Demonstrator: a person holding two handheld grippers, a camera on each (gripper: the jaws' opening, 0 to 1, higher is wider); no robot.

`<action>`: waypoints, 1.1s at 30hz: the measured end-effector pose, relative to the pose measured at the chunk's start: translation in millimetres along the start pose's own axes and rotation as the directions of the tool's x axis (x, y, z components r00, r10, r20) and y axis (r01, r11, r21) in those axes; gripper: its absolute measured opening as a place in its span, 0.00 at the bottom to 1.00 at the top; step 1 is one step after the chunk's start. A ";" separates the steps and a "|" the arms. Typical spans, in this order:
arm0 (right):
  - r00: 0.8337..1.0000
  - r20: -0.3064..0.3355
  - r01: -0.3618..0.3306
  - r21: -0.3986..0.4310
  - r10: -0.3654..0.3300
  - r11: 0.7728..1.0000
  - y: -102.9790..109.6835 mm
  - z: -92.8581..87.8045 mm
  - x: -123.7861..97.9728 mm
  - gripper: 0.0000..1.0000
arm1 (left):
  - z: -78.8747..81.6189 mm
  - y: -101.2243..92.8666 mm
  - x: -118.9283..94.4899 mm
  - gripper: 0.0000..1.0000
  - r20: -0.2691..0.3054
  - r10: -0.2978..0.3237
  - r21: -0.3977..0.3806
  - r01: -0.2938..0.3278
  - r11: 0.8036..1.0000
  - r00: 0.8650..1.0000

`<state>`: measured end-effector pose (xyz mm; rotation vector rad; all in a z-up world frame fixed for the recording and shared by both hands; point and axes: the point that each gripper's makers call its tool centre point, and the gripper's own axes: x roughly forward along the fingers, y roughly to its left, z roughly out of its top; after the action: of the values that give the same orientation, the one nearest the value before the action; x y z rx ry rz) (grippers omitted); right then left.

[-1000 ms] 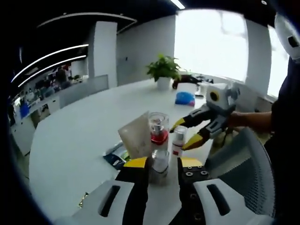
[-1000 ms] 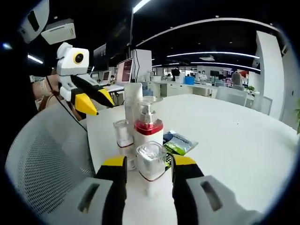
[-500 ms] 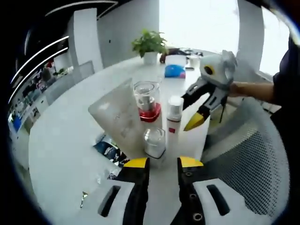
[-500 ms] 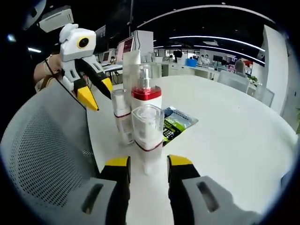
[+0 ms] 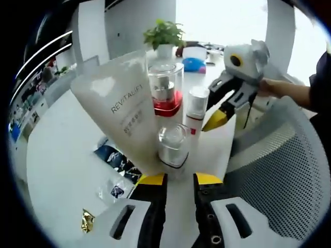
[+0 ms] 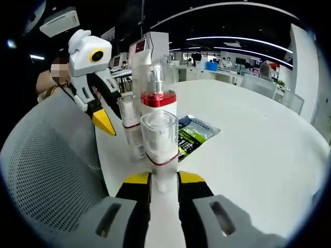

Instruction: Arrange the skincare products in the storage area until every visible bottle or jar stands upright without overlapping.

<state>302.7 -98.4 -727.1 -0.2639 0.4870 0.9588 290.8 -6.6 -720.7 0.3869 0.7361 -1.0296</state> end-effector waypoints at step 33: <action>0.997 -0.040 -0.072 0.003 0.072 0.997 28.8 12.7 17.2 0.14 | -10.6 0.5 15.8 0.11 -0.005 0.015 -0.059 -0.015 0.998 1.000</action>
<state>290.4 -64.7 -724.9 -0.2655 0.5368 1.0245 292.2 -9.9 -739.4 0.3436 0.7643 -0.9910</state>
